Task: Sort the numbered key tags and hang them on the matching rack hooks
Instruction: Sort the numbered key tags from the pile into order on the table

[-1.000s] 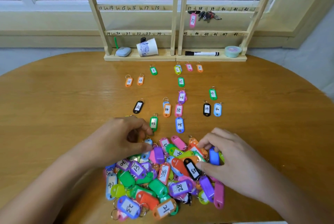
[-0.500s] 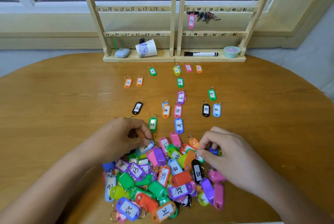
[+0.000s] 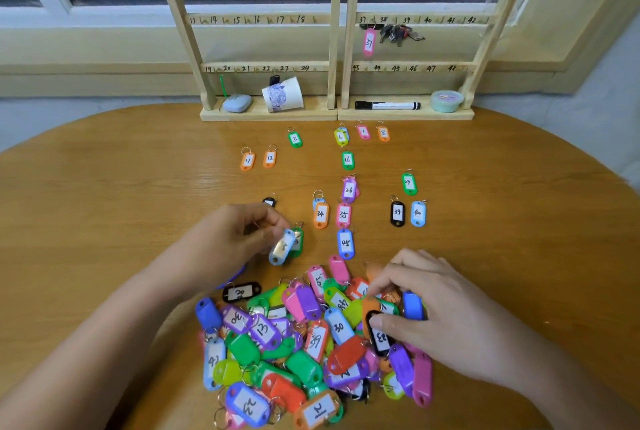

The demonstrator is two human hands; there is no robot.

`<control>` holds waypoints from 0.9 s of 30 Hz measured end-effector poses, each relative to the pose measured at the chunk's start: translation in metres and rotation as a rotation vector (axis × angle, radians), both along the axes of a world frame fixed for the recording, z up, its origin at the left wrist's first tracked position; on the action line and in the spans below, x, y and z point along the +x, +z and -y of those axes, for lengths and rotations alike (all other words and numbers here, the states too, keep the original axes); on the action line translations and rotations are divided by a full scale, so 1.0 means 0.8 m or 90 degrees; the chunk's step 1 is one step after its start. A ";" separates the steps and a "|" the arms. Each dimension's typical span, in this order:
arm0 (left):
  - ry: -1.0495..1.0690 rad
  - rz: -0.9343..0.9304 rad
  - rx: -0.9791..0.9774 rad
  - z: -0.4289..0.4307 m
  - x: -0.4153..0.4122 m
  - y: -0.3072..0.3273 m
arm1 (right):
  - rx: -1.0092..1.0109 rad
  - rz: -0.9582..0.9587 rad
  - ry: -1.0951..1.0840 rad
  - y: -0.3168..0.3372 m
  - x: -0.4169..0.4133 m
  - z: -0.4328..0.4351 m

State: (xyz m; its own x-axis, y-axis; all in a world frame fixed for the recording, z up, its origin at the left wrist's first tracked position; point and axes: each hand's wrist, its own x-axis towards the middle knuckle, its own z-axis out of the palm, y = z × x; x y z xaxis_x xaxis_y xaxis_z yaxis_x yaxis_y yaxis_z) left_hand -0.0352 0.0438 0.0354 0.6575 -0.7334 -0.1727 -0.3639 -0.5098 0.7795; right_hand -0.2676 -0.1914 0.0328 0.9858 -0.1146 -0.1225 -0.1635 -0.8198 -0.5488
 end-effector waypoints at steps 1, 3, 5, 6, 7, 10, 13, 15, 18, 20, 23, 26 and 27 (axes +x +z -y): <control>0.006 0.010 -0.005 0.004 0.003 0.000 | -0.001 0.002 0.000 0.000 0.001 0.000; 0.020 0.016 -0.015 0.014 0.009 0.000 | 0.000 0.007 0.001 -0.001 0.002 0.000; 0.043 0.021 -0.032 0.025 0.014 0.001 | 0.004 0.017 -0.005 -0.003 0.004 0.001; 0.056 0.021 -0.041 0.033 0.015 0.001 | 0.010 0.024 -0.011 -0.003 0.005 0.001; 0.065 0.016 -0.049 0.041 0.016 0.002 | 0.019 0.030 -0.018 -0.004 0.006 0.002; 0.076 0.015 -0.060 0.065 0.018 0.005 | 0.040 0.050 -0.030 -0.008 0.008 0.006; 0.069 0.006 -0.054 0.087 0.022 0.003 | 0.052 0.053 -0.032 -0.015 0.009 0.009; 0.061 0.001 -0.044 0.102 0.023 0.003 | 0.060 0.059 -0.035 -0.018 0.008 0.012; 0.054 0.035 -0.004 0.120 0.024 0.007 | 0.085 0.064 -0.037 -0.016 0.007 0.012; 0.045 0.055 0.023 0.129 0.026 0.008 | 0.093 0.068 -0.037 -0.016 0.006 0.013; 0.041 0.074 0.057 0.140 0.029 0.008 | 0.099 0.071 -0.042 -0.016 0.005 0.014; 0.040 0.093 0.076 0.147 0.031 0.004 | 0.103 0.076 -0.043 -0.017 0.005 0.015; 0.038 0.104 0.079 0.148 0.031 0.003 | 0.104 0.078 -0.045 -0.017 0.004 0.015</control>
State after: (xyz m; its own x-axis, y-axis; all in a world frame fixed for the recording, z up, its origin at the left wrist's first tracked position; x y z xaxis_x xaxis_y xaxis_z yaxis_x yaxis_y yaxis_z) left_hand -0.0107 -0.0747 0.0378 0.7259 -0.6718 -0.1476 -0.4462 -0.6233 0.6422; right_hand -0.2641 -0.2034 0.0192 0.9847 -0.1725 -0.0256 -0.1419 -0.7068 -0.6930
